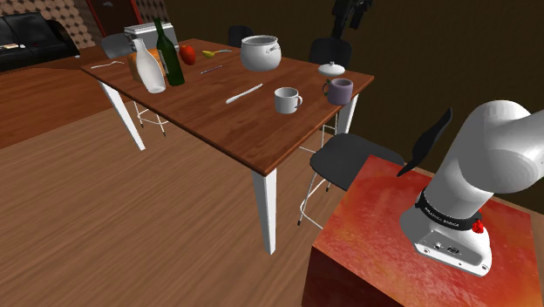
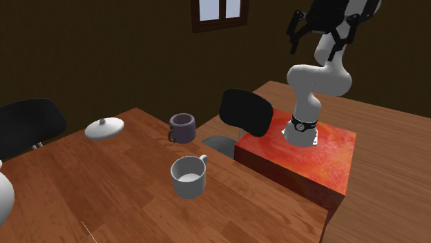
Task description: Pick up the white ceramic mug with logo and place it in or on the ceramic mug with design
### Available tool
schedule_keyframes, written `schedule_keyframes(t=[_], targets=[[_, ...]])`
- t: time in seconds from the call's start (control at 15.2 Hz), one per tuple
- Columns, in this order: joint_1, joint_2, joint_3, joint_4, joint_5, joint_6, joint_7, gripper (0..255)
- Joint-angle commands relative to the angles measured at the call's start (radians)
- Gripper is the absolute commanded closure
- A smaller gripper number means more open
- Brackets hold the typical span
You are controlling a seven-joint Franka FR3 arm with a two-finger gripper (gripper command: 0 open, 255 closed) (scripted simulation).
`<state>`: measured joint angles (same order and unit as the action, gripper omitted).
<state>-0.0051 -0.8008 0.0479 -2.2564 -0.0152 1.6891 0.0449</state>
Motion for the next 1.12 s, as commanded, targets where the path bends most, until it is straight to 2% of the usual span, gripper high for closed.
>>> schedule_keyframes(t=[0.0, 0.53, 1.06], targets=[[0.000, 0.000, 0.000, 0.000, 0.000, 0.000, 0.000, 0], [-0.014, 0.213, -0.065, -0.024, -0.031, 0.201, -0.086, 0], [-0.024, 0.477, -0.124, 0.034, -0.041, 0.372, -0.172, 0]])
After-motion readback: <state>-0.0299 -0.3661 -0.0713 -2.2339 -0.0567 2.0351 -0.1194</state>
